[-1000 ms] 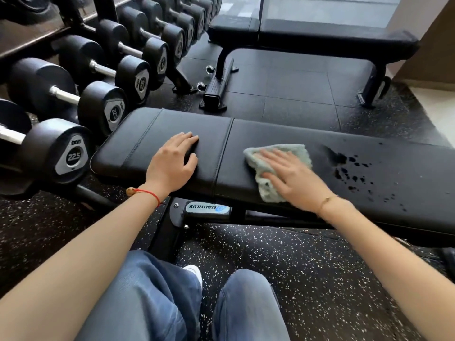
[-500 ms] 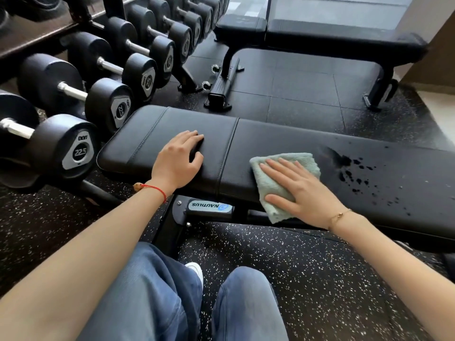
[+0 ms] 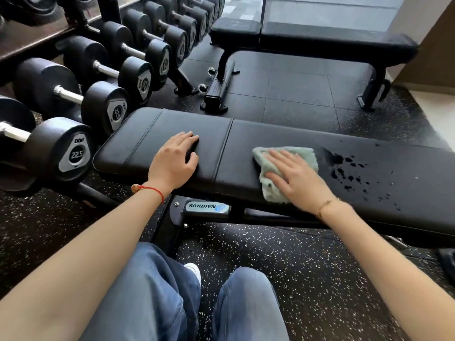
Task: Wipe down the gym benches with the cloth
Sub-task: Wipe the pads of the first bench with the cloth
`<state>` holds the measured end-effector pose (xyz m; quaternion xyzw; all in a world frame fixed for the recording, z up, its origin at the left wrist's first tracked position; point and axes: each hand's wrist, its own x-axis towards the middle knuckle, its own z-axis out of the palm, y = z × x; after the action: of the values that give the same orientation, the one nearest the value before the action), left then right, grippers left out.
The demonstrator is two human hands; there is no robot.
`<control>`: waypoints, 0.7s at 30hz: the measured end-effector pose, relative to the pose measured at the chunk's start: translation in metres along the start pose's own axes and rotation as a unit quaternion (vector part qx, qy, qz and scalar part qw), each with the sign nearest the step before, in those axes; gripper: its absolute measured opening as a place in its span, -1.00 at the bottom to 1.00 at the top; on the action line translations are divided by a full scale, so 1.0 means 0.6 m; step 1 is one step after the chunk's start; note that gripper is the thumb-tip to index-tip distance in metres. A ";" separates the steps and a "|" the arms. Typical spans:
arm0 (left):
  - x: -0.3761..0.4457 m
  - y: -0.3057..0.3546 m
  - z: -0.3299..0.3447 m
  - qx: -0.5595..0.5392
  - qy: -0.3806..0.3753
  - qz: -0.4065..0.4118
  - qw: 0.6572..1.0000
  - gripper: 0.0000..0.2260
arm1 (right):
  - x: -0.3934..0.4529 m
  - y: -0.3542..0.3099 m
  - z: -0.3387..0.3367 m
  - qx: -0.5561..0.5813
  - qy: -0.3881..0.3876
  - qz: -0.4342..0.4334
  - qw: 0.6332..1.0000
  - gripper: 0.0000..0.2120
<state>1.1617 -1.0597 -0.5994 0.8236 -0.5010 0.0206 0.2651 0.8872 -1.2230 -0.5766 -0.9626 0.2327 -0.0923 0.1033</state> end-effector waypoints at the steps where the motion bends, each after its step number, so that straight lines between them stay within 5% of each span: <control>1: 0.000 0.002 0.000 0.001 0.001 -0.001 1.000 -0.56 | 0.037 0.014 -0.001 0.001 -0.002 0.034 0.999 -0.27; 5: 0.000 0.001 0.000 0.003 0.003 -0.002 1.000 -0.57 | 0.145 -0.018 0.021 -0.041 -0.019 0.098 0.994 -0.48; 11: 0.002 0.000 0.000 0.016 0.008 0.005 1.000 -0.55 | 0.003 -0.077 0.024 0.014 -0.026 -0.129 0.991 -0.43; 18: 0.003 0.005 -0.004 0.013 0.014 0.006 1.000 -0.56 | 0.221 -0.025 0.032 -0.042 -0.033 0.090 0.995 -0.46; 21: 0.003 0.006 -0.004 0.012 0.012 0.005 1.000 -0.56 | 0.178 -0.068 0.036 -0.034 -0.029 0.023 0.999 -0.46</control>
<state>1.1604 -1.0613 -0.5952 0.8243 -0.5012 0.0376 0.2607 1.0029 -1.2339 -0.5739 -0.9622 0.2548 -0.0538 0.0797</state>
